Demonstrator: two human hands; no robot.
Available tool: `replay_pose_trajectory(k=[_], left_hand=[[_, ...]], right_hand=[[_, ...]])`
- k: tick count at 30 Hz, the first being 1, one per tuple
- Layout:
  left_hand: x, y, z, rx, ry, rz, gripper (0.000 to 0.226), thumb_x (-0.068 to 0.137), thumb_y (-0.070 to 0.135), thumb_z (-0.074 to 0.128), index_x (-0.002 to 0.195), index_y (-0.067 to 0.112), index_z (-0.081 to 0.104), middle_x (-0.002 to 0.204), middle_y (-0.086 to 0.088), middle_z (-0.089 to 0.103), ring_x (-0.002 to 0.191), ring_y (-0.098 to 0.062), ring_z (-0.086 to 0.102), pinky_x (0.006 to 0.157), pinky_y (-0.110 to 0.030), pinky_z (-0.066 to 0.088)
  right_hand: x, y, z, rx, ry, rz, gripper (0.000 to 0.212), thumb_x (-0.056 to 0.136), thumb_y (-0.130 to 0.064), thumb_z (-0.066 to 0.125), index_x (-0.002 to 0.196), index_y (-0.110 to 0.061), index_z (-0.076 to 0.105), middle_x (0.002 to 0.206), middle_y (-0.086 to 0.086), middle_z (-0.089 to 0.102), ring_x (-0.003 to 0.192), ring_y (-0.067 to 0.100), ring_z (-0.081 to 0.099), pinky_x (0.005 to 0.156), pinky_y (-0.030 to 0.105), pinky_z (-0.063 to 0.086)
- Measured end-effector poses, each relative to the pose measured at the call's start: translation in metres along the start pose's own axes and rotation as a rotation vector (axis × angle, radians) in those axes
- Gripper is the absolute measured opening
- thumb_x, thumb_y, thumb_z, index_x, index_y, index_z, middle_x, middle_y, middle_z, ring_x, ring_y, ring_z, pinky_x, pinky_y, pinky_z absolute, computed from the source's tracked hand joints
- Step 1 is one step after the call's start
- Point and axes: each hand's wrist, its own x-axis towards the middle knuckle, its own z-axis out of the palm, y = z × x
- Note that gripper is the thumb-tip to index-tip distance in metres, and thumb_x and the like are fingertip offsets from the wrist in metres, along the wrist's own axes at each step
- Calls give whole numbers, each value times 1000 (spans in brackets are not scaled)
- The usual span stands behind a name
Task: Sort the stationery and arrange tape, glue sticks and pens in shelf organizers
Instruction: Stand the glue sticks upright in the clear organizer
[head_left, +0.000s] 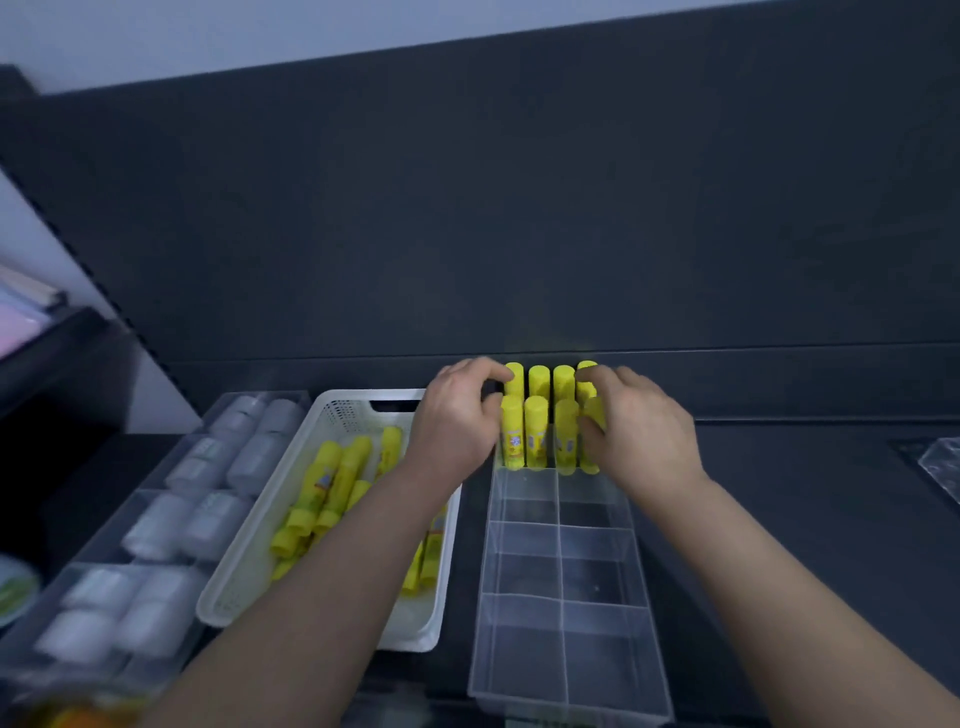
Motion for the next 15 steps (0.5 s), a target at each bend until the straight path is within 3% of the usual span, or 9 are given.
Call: replay_pose_trajectory(k=[3, 7, 10, 15], left_hand=[[-9, -15, -21, 40, 17, -19, 25, 85, 2, 57, 106, 12, 67, 107, -1, 68, 104, -21, 57, 90, -26, 40], [-15, -48, -59, 63, 92, -114, 26, 84, 3, 55, 104, 14, 68, 102, -1, 70, 99, -22, 62, 87, -36, 48], [-21, -78, -85, 111, 107, -209, 26, 83, 5, 54, 102, 16, 68, 98, 0, 71, 96, -23, 64, 83, -37, 50], [-30, -118, -100, 213, -54, -366, 25, 84, 12, 59, 107, 18, 64, 103, 0, 69, 101, -23, 61, 82, -34, 49]], right_hand=[[0, -25, -3, 61, 75, -52, 36, 84, -24, 59, 119, -29, 56, 110, -5, 60, 102, 22, 56, 70, 31, 41], [-5, -74, 2, 138, 109, -160, 24, 85, -21, 59, 108, -28, 64, 102, -6, 63, 99, 20, 56, 64, 28, 35], [-11, -107, 15, 112, 15, -218, 23, 86, -23, 53, 105, -32, 64, 99, -7, 64, 100, 18, 56, 62, 28, 34], [-27, -133, 44, -10, -141, -164, 24, 87, -25, 57, 109, -33, 62, 107, -8, 64, 106, 16, 51, 64, 27, 34]])
